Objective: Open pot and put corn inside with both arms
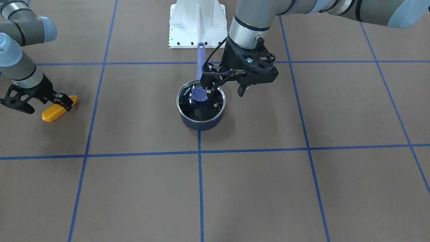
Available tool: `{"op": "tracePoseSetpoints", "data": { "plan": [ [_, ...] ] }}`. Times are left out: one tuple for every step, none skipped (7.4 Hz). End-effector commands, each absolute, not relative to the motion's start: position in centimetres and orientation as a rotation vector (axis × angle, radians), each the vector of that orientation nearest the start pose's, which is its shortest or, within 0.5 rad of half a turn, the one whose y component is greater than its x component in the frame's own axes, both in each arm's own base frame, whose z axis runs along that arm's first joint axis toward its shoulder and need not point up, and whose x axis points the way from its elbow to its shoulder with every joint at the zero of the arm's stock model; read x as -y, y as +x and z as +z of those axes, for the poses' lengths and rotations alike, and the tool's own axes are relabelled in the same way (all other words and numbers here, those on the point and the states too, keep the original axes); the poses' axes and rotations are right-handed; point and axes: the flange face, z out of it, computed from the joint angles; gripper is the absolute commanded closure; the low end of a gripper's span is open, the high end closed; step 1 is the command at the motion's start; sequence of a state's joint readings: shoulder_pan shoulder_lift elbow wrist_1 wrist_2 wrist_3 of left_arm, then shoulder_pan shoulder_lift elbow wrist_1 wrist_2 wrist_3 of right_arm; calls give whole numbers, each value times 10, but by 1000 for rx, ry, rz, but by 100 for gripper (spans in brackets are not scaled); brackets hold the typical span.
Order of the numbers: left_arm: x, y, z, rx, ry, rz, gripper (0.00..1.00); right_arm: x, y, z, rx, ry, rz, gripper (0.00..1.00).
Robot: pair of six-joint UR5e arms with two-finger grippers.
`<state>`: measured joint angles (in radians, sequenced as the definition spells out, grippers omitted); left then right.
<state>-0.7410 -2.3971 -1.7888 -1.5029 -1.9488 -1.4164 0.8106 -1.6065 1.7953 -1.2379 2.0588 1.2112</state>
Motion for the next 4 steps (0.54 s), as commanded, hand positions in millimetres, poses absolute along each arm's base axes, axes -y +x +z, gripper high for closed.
{"op": "tracePoseSetpoints", "data": {
  "plan": [
    [505,408,81,-1021,106,-351,2,431,-291,536,700,-114,297,5],
    [505,411,84,-1016,102,-349,2,431,-292,536,701,-112,295,14],
    [500,418,83,-1016,98,-337,2,432,-291,536,702,-113,296,17],
    [498,424,85,-1010,92,-327,2,433,-291,534,703,-110,304,28]
  ]
}}
